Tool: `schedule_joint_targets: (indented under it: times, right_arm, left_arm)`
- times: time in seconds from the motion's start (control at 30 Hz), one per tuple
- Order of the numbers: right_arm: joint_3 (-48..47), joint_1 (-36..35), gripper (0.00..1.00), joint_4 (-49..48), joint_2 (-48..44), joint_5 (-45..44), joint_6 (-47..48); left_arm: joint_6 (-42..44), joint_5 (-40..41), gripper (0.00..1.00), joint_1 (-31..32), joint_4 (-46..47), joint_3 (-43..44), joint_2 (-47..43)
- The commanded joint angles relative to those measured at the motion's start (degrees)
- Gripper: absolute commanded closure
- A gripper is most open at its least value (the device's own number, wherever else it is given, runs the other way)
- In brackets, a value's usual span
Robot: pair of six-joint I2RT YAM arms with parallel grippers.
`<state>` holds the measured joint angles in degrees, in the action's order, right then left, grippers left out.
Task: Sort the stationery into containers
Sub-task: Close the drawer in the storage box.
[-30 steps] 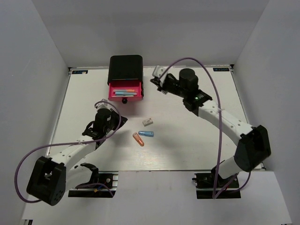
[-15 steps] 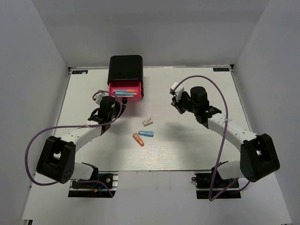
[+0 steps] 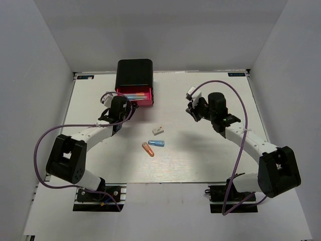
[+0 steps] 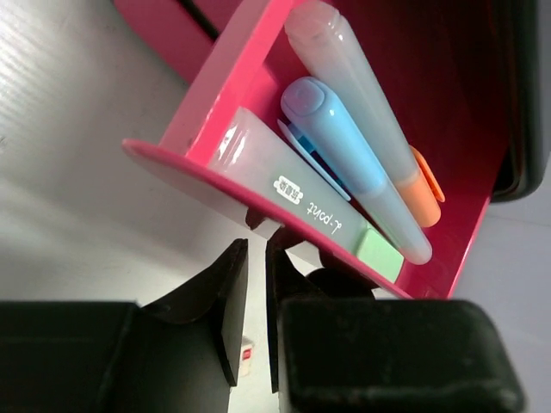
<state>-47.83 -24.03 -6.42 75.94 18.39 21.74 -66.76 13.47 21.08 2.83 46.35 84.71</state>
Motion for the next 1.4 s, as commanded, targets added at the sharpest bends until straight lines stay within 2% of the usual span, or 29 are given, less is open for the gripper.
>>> schedule_joint_targets:
  times: [0.0,0.17,0.57,0.8,1.13,1.23,1.37]
  right_arm:
    - [-0.15,0.74,1.00,-0.62,-0.97,1.73,-0.38]
    - [0.11,1.09,1.00,-0.35,-1.32,2.35,-0.56]
    - [0.81,1.62,1.00,0.44,-1.41,3.14,-0.12]
    - [1.51,1.80,1.00,0.70,-1.67,3.32,-0.03]
    - [2.04,2.23,1.00,1.14,-1.85,3.67,0.41]
    - [2.13,2.15,1.00,1.40,-1.85,3.67,0.32]
    - [2.22,2.15,1.00,1.67,-2.03,3.67,0.59]
  left_arm:
    - [-2.40,2.70,0.74,-0.43,-0.98,4.89,0.89]
    - [-7.93,5.85,0.73,-1.48,-5.20,8.13,2.74]
    - [-12.16,5.33,0.70,-2.62,-5.82,14.29,8.55]
    - [-13.21,4.28,0.57,-3.15,-4.51,15.53,11.00]
    - [-13.75,3.75,0.55,-3.15,-2.65,16.76,12.68]
    - [-13.75,3.22,0.48,-3.68,-2.65,17.28,13.20]
    - [-13.75,3.22,0.46,-3.68,-2.65,17.29,13.73]
